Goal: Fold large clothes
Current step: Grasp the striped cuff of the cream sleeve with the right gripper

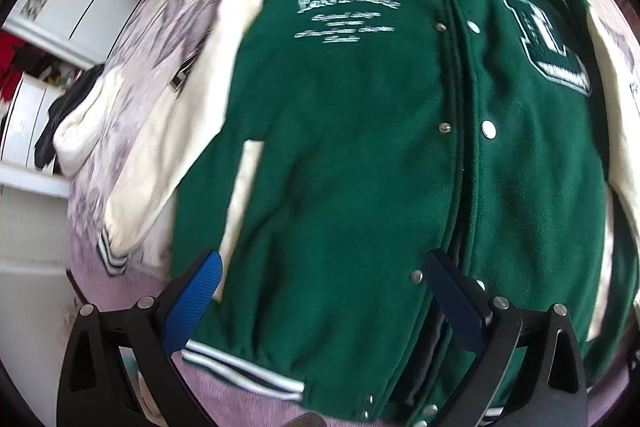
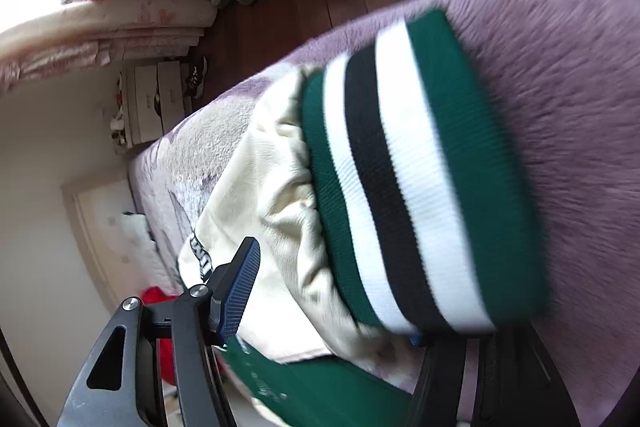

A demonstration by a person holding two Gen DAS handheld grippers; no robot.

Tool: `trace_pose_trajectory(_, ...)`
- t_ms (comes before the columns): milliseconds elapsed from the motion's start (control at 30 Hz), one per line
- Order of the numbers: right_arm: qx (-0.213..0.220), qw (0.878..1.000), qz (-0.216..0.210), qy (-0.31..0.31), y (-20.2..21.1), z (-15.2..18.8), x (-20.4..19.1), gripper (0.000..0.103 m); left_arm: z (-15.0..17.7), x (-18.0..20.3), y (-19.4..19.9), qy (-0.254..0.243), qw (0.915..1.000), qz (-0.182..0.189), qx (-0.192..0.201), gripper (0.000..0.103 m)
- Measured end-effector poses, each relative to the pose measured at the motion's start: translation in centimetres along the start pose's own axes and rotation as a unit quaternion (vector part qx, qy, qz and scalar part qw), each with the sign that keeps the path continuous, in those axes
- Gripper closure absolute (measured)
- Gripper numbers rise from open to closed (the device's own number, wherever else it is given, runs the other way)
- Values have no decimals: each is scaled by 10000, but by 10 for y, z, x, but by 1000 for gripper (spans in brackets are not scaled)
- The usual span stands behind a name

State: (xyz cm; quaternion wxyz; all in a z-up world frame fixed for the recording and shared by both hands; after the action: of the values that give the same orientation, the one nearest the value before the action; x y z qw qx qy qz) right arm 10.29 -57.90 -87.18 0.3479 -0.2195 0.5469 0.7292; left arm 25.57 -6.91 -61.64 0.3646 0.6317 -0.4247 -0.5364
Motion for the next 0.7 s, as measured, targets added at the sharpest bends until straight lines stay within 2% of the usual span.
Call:
trace_pose_trajectory(33,54,10000,23,-39,-3,-2,2,44,-2,3,-3,-41,10000,17,21,0)
trace_pose_trajectory(67,140,9998,95,-98,-4,-4,3,57,-4,6,-6,-82,10000,23,30,0)
trace_pose_trajectory(100,216,9995,205,-120,-5,-5,3,65,-6,6,-9,-94,9999,44,44,0)
trace_pose_trajectory(133,309,9991,286,-29,-5,-4,-2,83,-9,4,-10,-83,9999,51,85,0)
trace_pose_trajectory(167,390,9986,316,138,-4,-2,-13,91,-12,0,-13,-62,9999,3,149,0)
trace_pose_trajectory(300,629,9902,570,1109,3,19,-88,93,-25,-27,-24,174,9988,-302,345,0)
trace_pose_trajectory(400,669,9780,641,1869,3,50,-150,93,-31,-60,-39,541,9972,-446,266,0)
trace_pose_trajectory(533,548,9440,676,3182,-27,127,-248,93,-30,-110,-58,1059,9931,-509,66,0)
trace_pose_trajectory(600,327,9190,742,3858,-54,182,-284,93,-28,-136,-68,1217,9911,-533,-38,0)
trace_pose_trajectory(700,-117,8654,946,4920,-126,292,-326,93,-23,-167,-76,1347,9893,-548,-113,0)
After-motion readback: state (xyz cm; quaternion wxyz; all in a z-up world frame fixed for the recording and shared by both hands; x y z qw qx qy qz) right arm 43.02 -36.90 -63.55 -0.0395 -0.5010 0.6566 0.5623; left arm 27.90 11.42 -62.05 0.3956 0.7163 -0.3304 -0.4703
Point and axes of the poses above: each gripper's, at about its wrist camera, not at the fingertips, and y roughly against the way its jaws point, x to its right, z to its underside, the point moved 8 cm from there along -y, roughly the way its jaws point, and after that the axes turned 5 degrees about -z, right-handed, at the moved point
